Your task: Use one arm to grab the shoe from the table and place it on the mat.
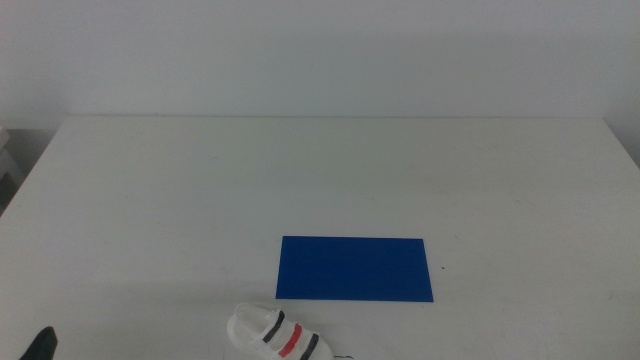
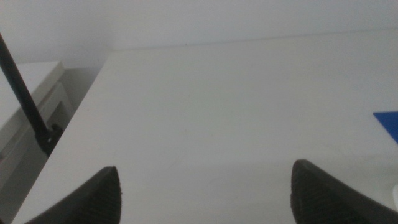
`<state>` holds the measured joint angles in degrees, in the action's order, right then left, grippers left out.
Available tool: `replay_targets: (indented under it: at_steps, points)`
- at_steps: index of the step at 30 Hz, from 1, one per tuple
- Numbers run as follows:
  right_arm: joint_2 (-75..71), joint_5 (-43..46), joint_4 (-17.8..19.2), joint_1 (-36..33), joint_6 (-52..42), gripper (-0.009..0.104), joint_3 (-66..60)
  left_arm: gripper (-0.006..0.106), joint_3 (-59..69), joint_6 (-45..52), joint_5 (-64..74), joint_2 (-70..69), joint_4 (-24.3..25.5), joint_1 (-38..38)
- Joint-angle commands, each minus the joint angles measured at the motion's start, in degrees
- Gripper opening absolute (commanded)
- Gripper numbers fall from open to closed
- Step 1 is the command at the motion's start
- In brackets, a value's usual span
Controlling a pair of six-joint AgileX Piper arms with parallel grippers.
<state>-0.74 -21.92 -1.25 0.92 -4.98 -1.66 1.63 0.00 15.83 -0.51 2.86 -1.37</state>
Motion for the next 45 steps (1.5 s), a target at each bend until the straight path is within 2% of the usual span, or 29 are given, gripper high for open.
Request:
replay_targets:
  at_steps: [1,5,8,16,20,23,32,36,41,45]
  points:
    - [-1.1,3.2,0.5,-0.1,-0.7,0.094,1.1,0.094,-3.9,0.6,-4.2,3.4,-0.6,-0.2]
    - [-1.1,3.2,0.5,-0.1,-0.7,0.094,1.1,0.094,-14.5,5.6,-1.1,14.2,-0.6,-0.6]
    - [-1.1,3.2,0.5,-0.1,-0.7,0.094,1.1,0.094,-25.4,9.4,7.1,22.3,-0.6,-3.1]
    - [-1.1,3.2,0.5,-0.1,-0.7,0.094,1.1,0.094,-56.8,12.4,40.1,44.5,1.1,-17.1]
    - [-1.1,3.2,0.5,-0.1,-0.7,0.094,1.1,0.094,-66.7,15.5,51.4,54.4,1.8,-24.0]
    - [-1.1,3.2,0.5,-0.1,-0.7,0.094,1.1,0.094,-71.1,19.5,56.2,61.2,4.0,-28.1]
    - [-1.1,3.2,0.5,-0.1,-0.7,0.094,1.1,0.094,-75.0,35.8,58.9,75.4,4.0,-37.2]
    - [-1.1,3.2,0.5,-0.1,-0.7,0.094,1.1,0.094,-75.0,37.4,59.7,80.9,4.0,-40.3]
    - [-1.1,3.2,0.5,-0.1,-0.7,0.094,1.1,0.094,-75.0,48.1,58.4,86.2,4.3,-43.5]
    - [-1.1,3.2,0.5,-0.1,-0.7,0.094,1.1,0.093,-75.0,51.3,57.9,89.3,3.4,-43.9]
